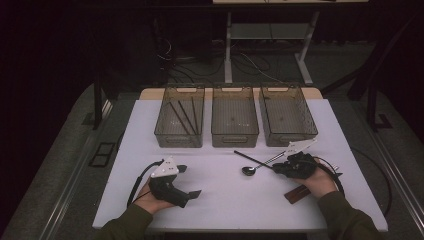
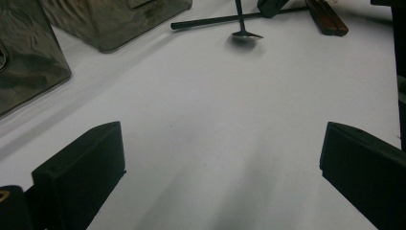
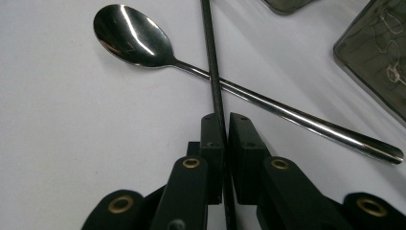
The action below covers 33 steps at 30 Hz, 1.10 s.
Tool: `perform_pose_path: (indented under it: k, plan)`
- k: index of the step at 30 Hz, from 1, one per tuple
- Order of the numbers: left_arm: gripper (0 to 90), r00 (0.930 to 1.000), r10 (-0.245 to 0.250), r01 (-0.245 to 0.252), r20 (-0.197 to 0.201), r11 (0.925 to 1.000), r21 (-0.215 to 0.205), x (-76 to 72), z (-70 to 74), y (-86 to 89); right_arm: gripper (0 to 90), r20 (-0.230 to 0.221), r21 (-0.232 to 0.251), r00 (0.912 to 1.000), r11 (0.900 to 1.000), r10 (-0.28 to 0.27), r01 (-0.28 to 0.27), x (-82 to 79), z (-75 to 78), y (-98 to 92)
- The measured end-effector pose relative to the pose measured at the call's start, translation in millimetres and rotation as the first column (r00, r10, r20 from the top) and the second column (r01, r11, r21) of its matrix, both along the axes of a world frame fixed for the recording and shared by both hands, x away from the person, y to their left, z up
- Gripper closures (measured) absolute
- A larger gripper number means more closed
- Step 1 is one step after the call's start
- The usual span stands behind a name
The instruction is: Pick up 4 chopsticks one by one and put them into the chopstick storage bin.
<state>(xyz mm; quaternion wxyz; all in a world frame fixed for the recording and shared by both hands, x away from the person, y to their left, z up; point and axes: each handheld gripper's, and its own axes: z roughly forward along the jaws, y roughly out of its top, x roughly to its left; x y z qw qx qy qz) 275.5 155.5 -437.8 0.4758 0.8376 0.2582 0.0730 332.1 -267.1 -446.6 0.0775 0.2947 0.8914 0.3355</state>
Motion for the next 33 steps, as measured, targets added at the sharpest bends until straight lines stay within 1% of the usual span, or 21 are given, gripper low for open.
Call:
perform_pose_path:
  k: [13, 18, 24, 33]
  plan:
    - [0.7, 1.0, -0.001, 0.001, 0.001, 1.0, 0.0, 0.0, 0.2, -0.1, 85.4, 0.012, -0.003, 0.9991, 0.999, 0.04, -0.04, 2.3, 1.4, -0.4]
    - [0.7, 1.0, -0.001, 0.001, 0.003, 1.0, -0.001, 0.1, 0.3, 0.2, 85.5, 0.018, 0.014, 0.9989, 0.999, 0.042, -0.042, 2.5, 7.1, -2.4]
    - [0.7, 1.0, -0.001, 0.001, 0.004, 1.0, -0.002, 0.1, 0.5, 0.3, 85.5, 0.014, 0.028, 0.9993, 0.999, 0.034, -0.034, 1.8, 13.4, -6.3]
    - [0.7, 1.0, -0.001, 0.001, 0.003, 1.0, -0.002, -0.1, 0.7, 0.4, 85.5, 0.02, 0.053, 0.999, 0.998, 0.041, -0.042, -0.3, 23.7, -8.8]
